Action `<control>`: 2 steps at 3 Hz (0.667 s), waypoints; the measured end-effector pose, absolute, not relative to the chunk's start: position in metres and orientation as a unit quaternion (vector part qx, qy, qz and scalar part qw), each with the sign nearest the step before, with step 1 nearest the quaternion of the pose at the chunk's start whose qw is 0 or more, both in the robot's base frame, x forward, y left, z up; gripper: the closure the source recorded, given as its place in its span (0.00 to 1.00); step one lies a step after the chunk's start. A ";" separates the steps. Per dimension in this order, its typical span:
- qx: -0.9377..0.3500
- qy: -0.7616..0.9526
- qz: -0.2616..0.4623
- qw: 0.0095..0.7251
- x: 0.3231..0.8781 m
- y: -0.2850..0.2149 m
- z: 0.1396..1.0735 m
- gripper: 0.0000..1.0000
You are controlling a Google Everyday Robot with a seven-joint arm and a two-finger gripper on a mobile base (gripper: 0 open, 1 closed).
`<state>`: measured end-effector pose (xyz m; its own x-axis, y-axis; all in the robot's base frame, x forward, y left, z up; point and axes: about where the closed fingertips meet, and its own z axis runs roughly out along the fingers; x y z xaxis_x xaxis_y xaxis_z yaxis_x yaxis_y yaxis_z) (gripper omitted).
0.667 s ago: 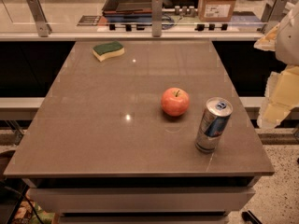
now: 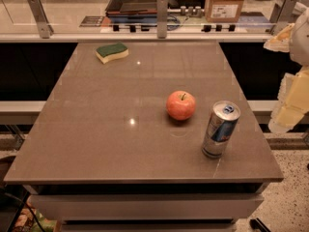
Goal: Move redbull can near sponge
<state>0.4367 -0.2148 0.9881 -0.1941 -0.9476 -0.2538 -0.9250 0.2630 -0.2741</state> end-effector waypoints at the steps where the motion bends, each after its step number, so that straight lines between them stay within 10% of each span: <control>1: -0.620 0.754 0.016 0.219 0.430 -0.219 0.988 0.00; 2: -0.639 0.719 0.083 0.261 0.417 -0.213 0.980 0.00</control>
Offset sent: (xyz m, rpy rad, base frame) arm -0.0454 0.0177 -0.0101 0.5120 0.0261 0.3232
